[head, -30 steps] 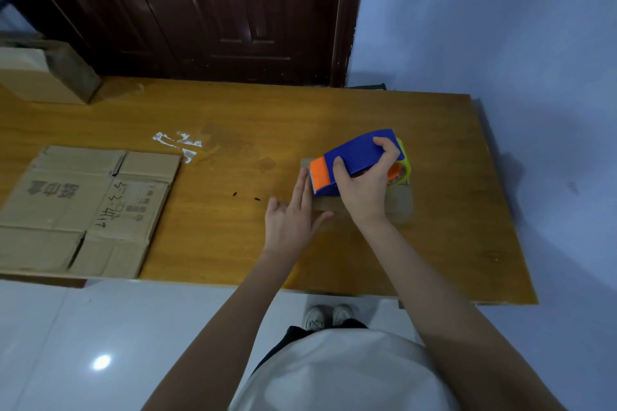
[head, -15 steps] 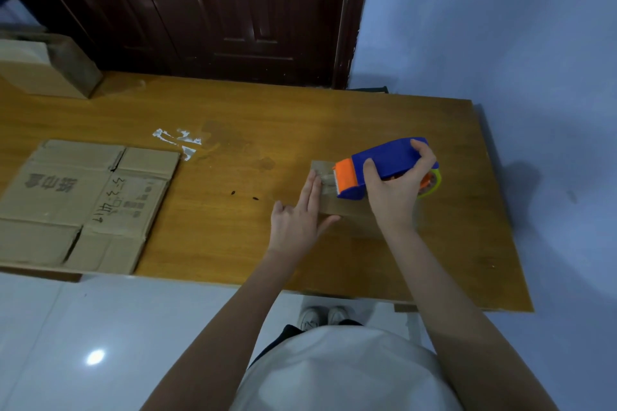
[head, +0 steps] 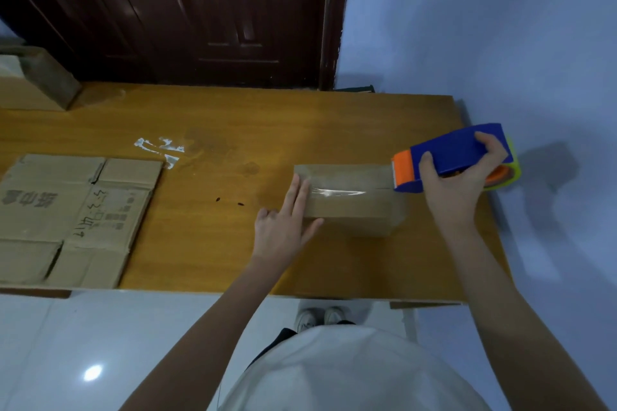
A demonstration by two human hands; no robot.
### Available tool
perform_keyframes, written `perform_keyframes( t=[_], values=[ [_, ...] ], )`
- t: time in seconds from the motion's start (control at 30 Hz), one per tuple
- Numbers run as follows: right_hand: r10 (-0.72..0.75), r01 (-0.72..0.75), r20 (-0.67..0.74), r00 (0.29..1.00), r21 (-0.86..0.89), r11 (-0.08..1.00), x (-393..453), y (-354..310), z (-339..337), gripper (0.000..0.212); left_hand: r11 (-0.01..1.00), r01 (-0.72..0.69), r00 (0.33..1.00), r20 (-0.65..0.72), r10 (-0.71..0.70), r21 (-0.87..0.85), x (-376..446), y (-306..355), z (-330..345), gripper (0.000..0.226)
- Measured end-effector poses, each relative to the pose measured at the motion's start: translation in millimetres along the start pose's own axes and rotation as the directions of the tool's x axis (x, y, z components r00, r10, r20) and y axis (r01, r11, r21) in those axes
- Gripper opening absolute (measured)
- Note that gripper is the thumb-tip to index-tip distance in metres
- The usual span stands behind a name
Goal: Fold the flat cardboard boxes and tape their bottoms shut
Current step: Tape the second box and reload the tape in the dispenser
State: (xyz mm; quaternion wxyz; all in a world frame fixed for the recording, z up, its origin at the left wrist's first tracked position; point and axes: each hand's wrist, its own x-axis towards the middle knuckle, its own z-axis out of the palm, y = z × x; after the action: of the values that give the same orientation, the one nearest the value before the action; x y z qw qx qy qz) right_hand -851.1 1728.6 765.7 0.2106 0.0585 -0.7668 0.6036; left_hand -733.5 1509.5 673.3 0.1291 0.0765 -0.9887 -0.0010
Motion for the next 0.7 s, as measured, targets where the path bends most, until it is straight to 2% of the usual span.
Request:
perform_keyframes(
  t=[0.3, 0.53, 0.7],
  values=[
    [-0.072, 0.108, 0.199, 0.977, -0.176, 0.978, -1, 20, -9, 0.061, 1.0, -0.002, 1.0, 0.01, 0.002, -0.009, 1, 8, -2, 0.076],
    [-0.025, 0.086, 0.252, 0.967, -0.235, 0.968, -6, 30, -11, 0.06, 1.0, -0.012, 0.999, 0.04, 0.011, 0.011, 3, 6, -7, 0.077],
    [-0.092, 0.173, 0.271, 0.958, -0.29, 0.941, -9, 26, -8, 0.055, 0.999, 0.019, 0.994, 0.111, -0.022, 0.025, 5, 9, -17, 0.078]
  ],
)
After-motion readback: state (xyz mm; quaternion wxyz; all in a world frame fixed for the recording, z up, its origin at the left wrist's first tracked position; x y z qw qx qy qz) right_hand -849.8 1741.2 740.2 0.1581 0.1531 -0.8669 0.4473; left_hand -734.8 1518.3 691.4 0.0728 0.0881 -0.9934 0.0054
